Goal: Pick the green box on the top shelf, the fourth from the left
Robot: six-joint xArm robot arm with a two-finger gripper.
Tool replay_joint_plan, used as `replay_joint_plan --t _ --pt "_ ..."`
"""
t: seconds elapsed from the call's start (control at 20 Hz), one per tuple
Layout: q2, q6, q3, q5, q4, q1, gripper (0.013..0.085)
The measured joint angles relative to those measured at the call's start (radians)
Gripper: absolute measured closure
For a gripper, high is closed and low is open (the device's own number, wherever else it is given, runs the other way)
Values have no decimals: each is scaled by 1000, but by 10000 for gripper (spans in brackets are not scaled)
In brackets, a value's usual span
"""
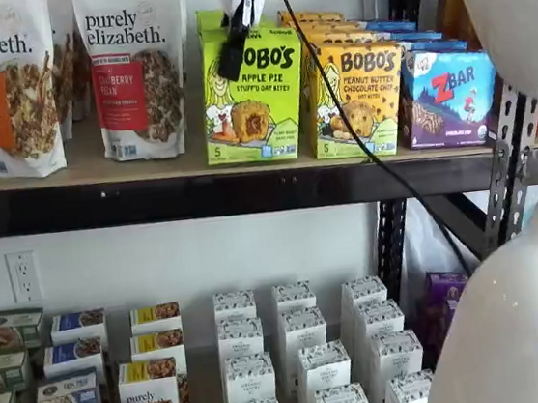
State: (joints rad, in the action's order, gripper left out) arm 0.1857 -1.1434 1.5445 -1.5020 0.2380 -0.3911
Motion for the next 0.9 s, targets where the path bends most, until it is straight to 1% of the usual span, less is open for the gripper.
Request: replay_joint_plan --t 0.15,0.35,0.65,0.9 --pt "14 3 10 -35 11 3 770" --pt "44 3 0 -56 33 10 770" --pt "109 -14 -36 -83 61 40 770" --pt "154 -29 -65 -105 72 61 770"
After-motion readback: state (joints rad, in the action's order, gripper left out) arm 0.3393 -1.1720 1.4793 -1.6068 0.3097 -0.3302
